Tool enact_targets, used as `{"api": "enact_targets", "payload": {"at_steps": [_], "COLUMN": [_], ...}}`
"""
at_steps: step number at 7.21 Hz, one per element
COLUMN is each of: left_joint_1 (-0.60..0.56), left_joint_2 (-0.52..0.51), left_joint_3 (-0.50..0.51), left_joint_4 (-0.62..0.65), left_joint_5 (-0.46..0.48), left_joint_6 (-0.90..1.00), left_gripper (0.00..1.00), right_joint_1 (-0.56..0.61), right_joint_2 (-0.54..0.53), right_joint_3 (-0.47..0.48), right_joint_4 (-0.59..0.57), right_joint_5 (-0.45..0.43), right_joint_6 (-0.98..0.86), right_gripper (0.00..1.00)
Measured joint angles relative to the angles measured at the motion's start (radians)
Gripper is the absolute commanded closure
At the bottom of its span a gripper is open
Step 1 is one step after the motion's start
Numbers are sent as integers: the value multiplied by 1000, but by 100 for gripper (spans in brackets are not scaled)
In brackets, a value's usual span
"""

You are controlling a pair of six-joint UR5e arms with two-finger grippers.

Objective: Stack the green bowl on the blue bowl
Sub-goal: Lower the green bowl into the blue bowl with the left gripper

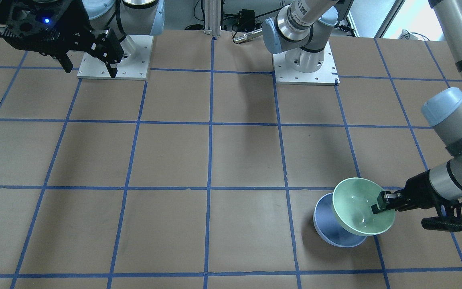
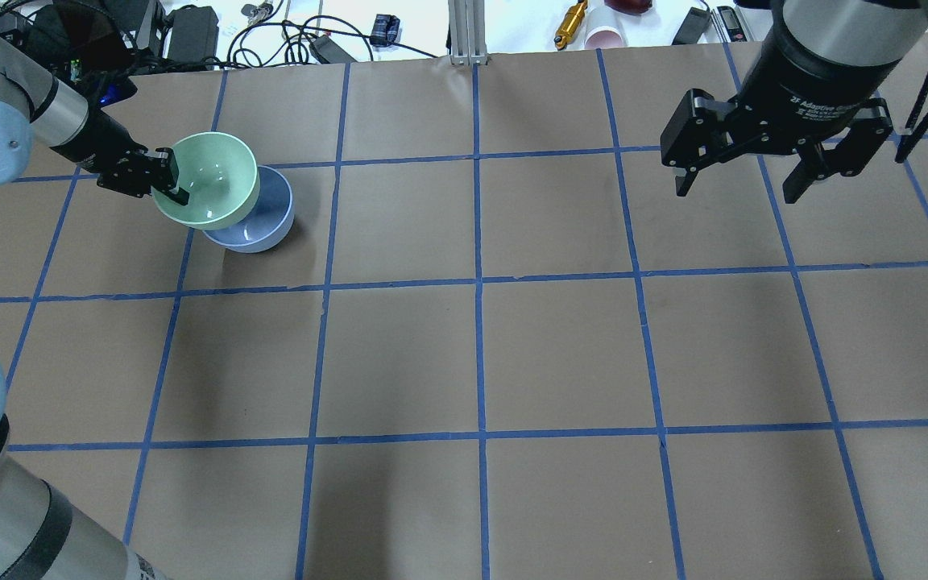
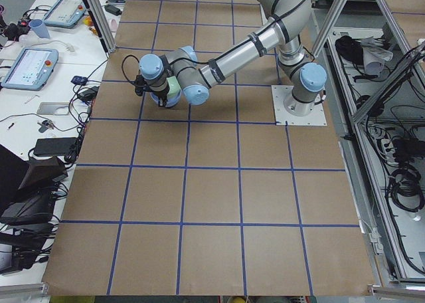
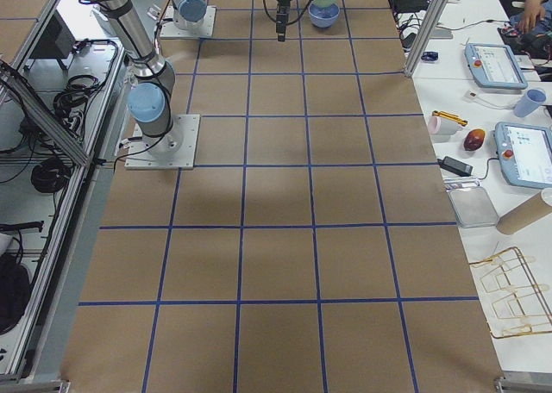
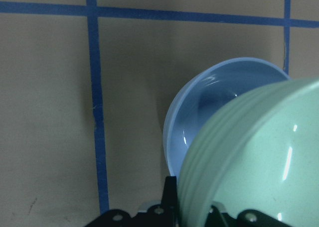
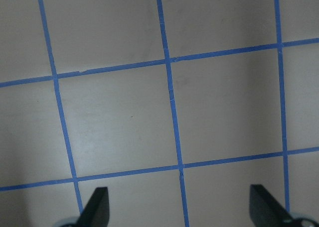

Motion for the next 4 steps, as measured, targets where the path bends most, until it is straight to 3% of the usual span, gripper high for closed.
{"api": "enact_targets", "payload": {"at_steps": [4], "left_joint_1": [-31], "left_joint_2": [-17], "left_joint_3": [19], "left_joint_4": [14], "left_joint_5": [16], "left_joint_6": [-77], "left_gripper": [100], "right_joint_1": [0], "right_joint_2": [0], "right_joint_3": [0], "right_joint_4": [1], "right_joint_5": [0], "right_joint_6": [0], "right_gripper": [0]}}
